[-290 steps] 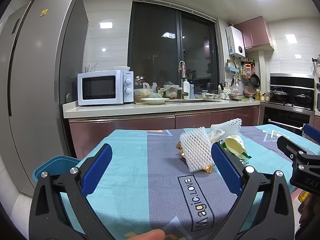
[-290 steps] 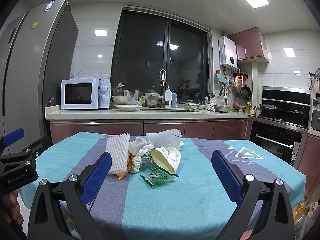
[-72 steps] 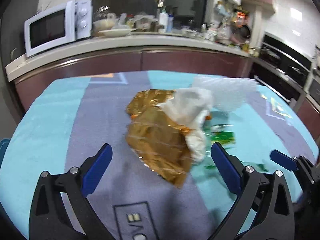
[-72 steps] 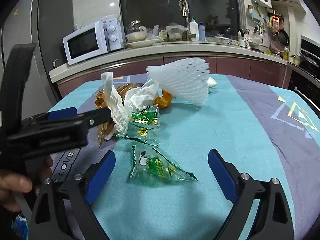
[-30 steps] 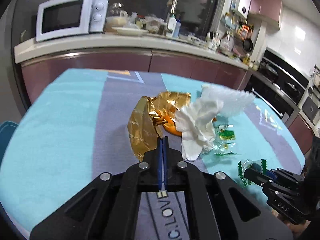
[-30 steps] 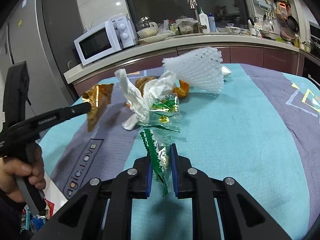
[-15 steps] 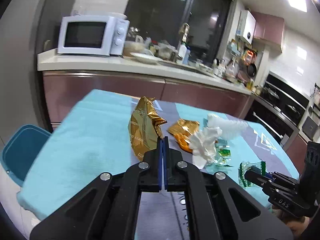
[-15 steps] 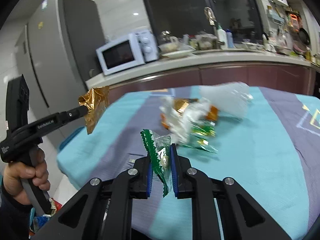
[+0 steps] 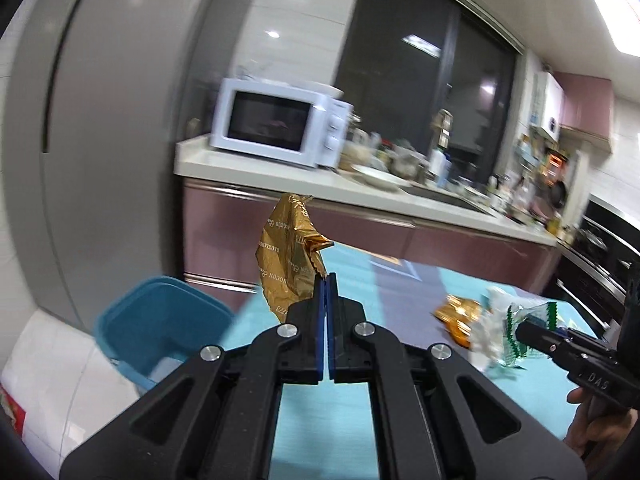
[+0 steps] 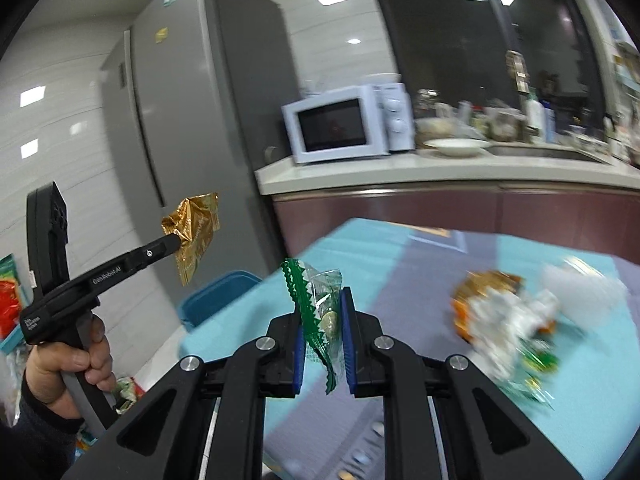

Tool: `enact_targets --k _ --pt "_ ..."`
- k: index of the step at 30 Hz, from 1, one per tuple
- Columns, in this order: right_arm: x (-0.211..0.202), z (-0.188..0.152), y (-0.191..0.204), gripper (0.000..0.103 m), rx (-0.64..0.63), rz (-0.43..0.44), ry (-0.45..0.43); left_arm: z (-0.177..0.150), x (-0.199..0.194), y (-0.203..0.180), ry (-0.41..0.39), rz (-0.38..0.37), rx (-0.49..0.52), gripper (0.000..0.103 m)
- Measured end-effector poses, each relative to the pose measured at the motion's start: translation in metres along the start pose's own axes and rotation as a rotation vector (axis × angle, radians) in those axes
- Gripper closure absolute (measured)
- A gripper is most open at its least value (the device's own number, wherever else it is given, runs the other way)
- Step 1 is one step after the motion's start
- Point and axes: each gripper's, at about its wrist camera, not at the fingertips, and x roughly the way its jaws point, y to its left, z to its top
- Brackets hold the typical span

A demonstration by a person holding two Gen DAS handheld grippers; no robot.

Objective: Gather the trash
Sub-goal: 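Carry the gold and green wrappers with both tools over the blue bin, then open both tools to drop the wrappers into the blue bin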

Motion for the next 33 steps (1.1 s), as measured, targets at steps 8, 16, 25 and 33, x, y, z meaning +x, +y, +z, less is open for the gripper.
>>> enact_targets --k 8,16,25,33 --pt "0.081 0.036 0.041 0.089 -0.037 0.187 0.073 0.018 -0.019 0.084 -0.027 0.152 -0.030 0.102" --pt "0.191 0.048 0.081 0.089 0.007 0.314 0.233 0.001 0.012 0.151 0.076 0.209 -0.102 0.102" --pt "0.308 0.029 0.118 0.089 0.032 0.295 0.454 -0.045 0.072 0.207 0.263 0.235 -0.154 0.102" --pt "0.348 0.017 0.135 0.074 -0.013 0.256 0.554 -0.064 0.129 0.212 0.362 0.266 -0.179 0.087"
